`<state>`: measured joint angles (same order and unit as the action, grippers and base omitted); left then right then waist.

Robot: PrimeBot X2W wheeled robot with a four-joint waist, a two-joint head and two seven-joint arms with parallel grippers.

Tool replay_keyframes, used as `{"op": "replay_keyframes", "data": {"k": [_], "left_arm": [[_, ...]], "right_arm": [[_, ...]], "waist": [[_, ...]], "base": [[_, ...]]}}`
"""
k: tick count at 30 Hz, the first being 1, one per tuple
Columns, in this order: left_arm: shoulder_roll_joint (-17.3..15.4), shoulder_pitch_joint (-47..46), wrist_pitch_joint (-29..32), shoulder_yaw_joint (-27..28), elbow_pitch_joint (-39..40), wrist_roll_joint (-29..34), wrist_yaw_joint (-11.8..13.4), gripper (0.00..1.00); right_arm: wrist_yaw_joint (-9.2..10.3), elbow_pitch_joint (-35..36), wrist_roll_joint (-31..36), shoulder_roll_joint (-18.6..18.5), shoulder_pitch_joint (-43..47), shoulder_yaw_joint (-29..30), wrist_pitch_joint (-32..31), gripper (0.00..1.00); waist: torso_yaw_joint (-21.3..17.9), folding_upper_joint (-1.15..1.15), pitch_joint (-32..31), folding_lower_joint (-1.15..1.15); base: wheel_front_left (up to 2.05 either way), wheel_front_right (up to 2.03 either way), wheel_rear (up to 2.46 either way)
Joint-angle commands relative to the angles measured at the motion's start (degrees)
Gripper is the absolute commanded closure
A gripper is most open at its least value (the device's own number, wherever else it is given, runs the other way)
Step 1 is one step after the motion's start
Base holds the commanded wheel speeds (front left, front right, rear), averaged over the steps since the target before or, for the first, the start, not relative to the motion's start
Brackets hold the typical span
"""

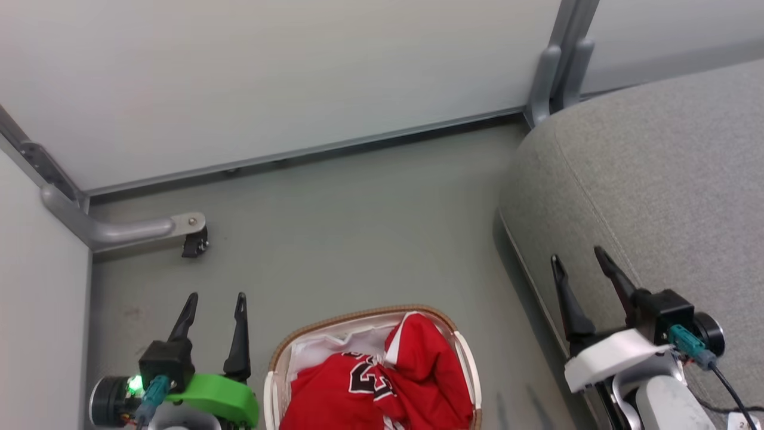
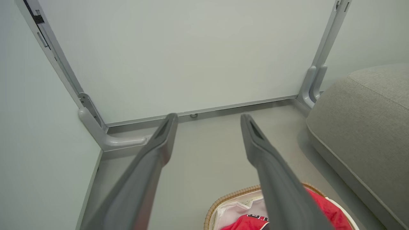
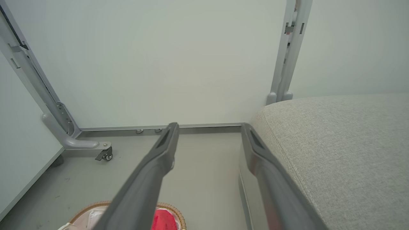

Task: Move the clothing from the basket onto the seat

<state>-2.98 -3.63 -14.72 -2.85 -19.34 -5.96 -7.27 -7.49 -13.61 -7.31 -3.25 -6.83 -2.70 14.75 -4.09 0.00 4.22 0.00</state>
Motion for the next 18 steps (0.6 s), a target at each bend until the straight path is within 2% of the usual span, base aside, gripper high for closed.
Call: {"op": "replay_keyframes", "data": {"k": [1, 10, 18], "left_arm": [[-0.09, -2.03, -0.58, -0.38, -0.7, 1.39, -0.22, 0.0], [-2.42, -9.31, -0.43, -5.01, -6.09, 0.23, -0.3, 0.0], [-6.0, -16.38, -0.42, -9.66, -11.81, -0.97, -0.28, 0.0]], "right_arm": [[0.0, 0.78, 1.39, 0.03, -1.34, -0.36, 0.45, 0.0], [0.01, 4.38, -0.98, 0.27, -6.5, -2.01, 0.52, 0.0], [0.01, 7.93, -4.08, 0.3, -11.19, -4.74, 0.52, 0.0]], "waist": [[-2.14, 0.0, 4.11, 0.0], [-6.45, 0.0, 14.16, 0.0], [-10.03, 0.0, 23.33, 0.0]], "base": [[0.0, 0.0, 0.0], [0.0, 0.0, 0.0], [0.0, 0.0, 0.0]]}}
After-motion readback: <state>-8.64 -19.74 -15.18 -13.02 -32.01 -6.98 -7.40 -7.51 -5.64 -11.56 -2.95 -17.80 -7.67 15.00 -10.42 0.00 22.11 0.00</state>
